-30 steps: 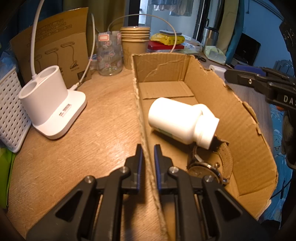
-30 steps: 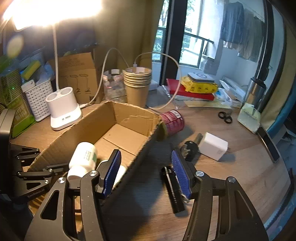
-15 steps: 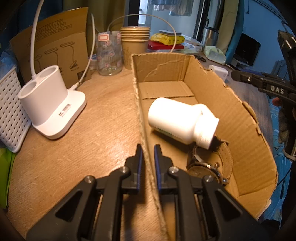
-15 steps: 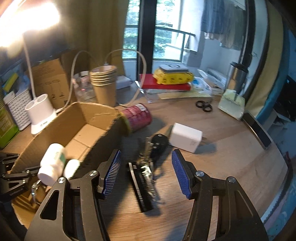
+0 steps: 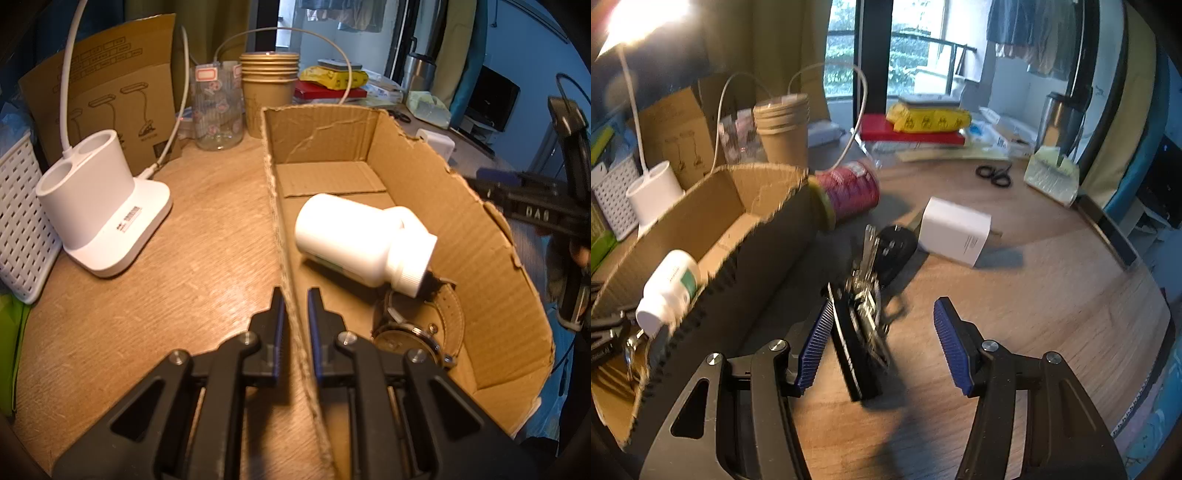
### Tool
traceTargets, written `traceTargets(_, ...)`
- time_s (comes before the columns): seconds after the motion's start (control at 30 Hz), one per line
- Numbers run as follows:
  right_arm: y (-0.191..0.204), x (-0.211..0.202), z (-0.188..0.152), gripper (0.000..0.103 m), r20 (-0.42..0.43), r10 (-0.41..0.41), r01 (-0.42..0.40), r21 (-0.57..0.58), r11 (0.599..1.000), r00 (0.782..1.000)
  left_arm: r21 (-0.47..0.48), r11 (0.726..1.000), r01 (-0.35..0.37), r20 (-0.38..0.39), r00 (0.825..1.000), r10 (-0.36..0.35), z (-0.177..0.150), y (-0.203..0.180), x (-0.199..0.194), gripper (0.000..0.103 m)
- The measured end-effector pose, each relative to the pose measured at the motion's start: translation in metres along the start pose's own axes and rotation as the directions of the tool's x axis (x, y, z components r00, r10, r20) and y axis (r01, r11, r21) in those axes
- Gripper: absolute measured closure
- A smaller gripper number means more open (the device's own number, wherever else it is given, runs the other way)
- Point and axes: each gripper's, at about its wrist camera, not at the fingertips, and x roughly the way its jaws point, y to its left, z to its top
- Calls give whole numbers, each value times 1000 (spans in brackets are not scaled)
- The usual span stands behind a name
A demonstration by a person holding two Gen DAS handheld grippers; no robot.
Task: Organize rigid objects
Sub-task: 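Move the right tool back to the black flashlight beside the keys, then grasp the black flashlight with the right tool and lift it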
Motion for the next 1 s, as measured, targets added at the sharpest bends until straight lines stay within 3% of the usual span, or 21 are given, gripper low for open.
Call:
traceTargets(0.23,8,9,-15,44,-40,22,-22,-15,1000,999,0,1000,0,0,1000,0,0,0,0,90)
traceTargets(0.3,13,10,-18,55,-42,30,-31,-32,999,999,0,1000,0,0,1000,0,0,0,0,90)
traceTargets(0.57,22,18,-15,76,-43,27,-30,-71,997,999,0,1000,0,0,1000,0,0,0,0,90)
traceTargets(1.0,29,26,-13,80,-46,27,-32,-95,995,999,0,1000,0,0,1000,0,0,0,0,90)
